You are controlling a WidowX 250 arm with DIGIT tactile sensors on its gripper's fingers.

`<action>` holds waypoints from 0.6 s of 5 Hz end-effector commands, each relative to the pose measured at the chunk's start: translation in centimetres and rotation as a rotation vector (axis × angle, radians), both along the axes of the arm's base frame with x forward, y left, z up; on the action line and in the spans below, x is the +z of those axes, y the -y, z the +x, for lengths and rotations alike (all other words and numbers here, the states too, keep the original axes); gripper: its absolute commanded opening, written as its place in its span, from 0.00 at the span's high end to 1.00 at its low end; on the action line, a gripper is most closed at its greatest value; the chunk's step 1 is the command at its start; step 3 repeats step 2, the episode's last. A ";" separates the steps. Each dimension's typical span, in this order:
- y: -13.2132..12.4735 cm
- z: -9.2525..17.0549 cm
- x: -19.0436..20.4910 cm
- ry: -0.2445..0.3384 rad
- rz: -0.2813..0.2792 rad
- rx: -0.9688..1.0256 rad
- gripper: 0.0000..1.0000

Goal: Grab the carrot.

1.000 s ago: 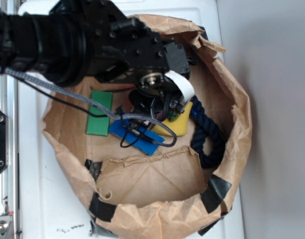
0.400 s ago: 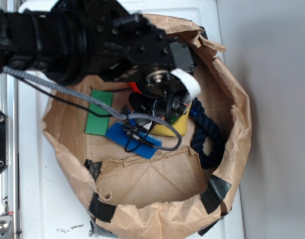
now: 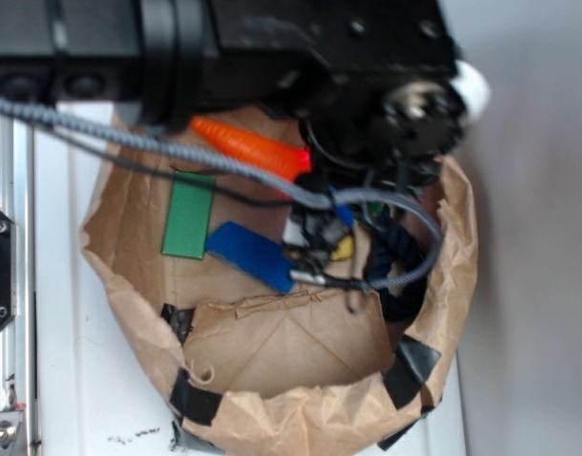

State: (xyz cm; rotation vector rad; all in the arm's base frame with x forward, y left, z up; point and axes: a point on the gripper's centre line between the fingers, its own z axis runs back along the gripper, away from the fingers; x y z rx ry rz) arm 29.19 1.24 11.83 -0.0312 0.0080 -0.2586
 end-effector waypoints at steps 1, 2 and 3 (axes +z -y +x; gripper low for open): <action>1.8 0.2 3.5 0.012 0.103 0.143 1.00; 1.7 0.3 3.3 0.010 0.102 0.143 1.00; 1.7 0.3 3.3 0.010 0.102 0.143 1.00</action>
